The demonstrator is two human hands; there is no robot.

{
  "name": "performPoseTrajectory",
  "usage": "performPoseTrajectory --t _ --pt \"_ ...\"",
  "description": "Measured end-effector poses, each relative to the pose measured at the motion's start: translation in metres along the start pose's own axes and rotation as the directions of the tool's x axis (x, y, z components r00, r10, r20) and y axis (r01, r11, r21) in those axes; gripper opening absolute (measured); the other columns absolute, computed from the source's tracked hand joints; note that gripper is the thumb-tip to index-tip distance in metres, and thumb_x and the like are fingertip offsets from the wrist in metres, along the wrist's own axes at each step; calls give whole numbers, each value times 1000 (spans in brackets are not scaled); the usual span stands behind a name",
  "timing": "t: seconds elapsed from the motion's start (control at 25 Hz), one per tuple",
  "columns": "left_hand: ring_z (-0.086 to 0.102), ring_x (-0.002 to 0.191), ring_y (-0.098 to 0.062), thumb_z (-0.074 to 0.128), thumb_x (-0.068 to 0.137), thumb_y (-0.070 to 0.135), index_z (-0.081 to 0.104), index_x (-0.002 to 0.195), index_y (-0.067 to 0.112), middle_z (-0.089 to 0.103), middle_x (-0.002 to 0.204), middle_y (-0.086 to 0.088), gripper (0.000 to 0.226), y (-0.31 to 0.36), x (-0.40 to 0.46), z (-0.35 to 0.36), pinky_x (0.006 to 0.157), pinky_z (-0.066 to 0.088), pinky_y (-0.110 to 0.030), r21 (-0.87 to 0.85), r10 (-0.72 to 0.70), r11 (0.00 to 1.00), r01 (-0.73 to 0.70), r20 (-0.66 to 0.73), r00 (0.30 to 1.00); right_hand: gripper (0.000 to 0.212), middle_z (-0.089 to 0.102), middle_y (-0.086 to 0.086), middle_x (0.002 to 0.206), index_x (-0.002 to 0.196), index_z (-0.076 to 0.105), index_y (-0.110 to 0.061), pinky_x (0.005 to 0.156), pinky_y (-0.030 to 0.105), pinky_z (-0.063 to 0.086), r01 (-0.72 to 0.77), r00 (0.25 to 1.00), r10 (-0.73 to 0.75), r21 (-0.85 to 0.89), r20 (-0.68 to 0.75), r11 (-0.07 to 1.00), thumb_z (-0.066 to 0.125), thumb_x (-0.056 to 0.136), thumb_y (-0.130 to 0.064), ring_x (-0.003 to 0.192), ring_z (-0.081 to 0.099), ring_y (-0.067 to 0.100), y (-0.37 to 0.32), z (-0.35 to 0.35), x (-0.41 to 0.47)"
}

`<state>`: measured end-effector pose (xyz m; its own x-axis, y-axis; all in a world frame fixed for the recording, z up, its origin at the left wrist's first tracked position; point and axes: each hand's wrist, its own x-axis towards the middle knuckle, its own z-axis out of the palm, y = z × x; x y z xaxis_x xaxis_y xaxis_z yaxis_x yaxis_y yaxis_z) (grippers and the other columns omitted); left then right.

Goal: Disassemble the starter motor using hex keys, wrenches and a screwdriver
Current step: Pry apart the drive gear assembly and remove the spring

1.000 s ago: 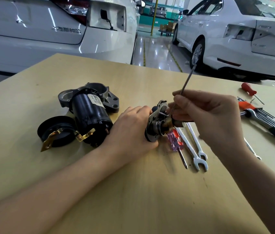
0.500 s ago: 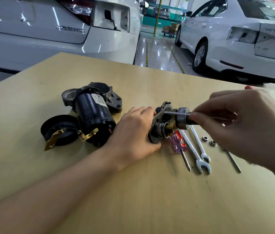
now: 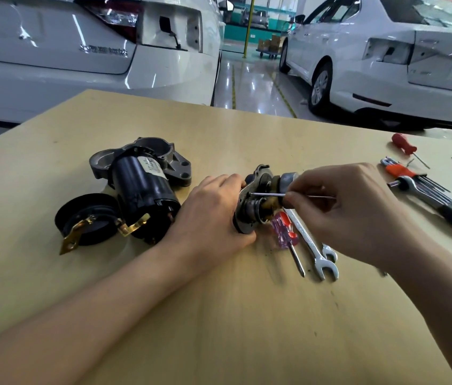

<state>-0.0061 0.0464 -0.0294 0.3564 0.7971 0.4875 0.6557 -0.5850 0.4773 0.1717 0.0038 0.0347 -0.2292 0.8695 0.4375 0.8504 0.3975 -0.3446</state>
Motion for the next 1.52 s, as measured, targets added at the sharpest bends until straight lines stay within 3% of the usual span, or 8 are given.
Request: performPoseTrajectory --t 0.48,0.64,0.76,0.88,1.04,1.12,1.24,1.52 --pt "50 89 -24 76 66 17 57 103 7 59 93 -3 43 0 -2 -1 74 38 -32 53 44 998 -45 19 999 16 57 -6 52 69 59 -15 56 30 43 56 998 -56 29 -12 998 69 81 -16 55 50 17 1 14 0" --pt "50 91 -24 76 66 18 57 107 5 60 96 -5 47 -1 -3 -3 75 37 -30 69 58 996 -60 34 998 16 49 -2 54 67 54 -8 44 38 43 270 962 -273 -97 -20 958 62 81 -10 48 44 28 4 15 1" --pt "51 94 -24 76 66 20 57 110 5 61 100 -5 50 -2 -2 -3 79 38 -31 71 58 996 -62 61 996 15 40 0 56 64 53 -6 34 30 31 468 875 -483 -289 20 835 61 74 1 43 27 24 3 12 1" --pt "50 99 -23 76 69 26 53 114 10 59 104 -1 54 -2 -2 -4 83 39 -32 61 44 997 -49 79 996 15 43 3 57 64 55 -8 42 25 22 553 809 -584 -415 63 722 58 68 7 49 19 19 7 11 2" --pt "44 110 -11 55 78 64 41 128 30 48 117 8 63 0 -5 -11 93 39 -33 -72 41 997 -32 125 991 9 48 2 59 71 59 -7 44 25 23 465 861 -509 -415 6 782 59 79 -6 51 20 16 9 16 -2" --pt "43 113 -11 38 86 64 47 126 36 45 120 8 49 2 -4 -14 94 41 -39 -126 83 990 -65 136 987 9 52 1 60 78 65 -7 42 25 25 431 876 -481 -392 -34 813 57 81 -7 50 22 15 9 19 -5" --pt "46 110 -10 38 90 60 59 116 36 45 121 9 41 1 -2 -15 95 40 -42 -142 70 989 -49 148 987 16 55 1 61 87 69 -7 40 25 27 432 867 -493 -383 -72 816 62 74 0 49 24 16 9 23 -11" --pt "42 123 -22 25 92 55 49 129 23 36 142 -3 54 2 3 -9 103 30 -43 244 52 965 -97 187 981 38 52 -1 62 102 44 -12 36 23 23 378 899 -428 -331 -93 865 62 72 2 39 30 19 9 43 -12"
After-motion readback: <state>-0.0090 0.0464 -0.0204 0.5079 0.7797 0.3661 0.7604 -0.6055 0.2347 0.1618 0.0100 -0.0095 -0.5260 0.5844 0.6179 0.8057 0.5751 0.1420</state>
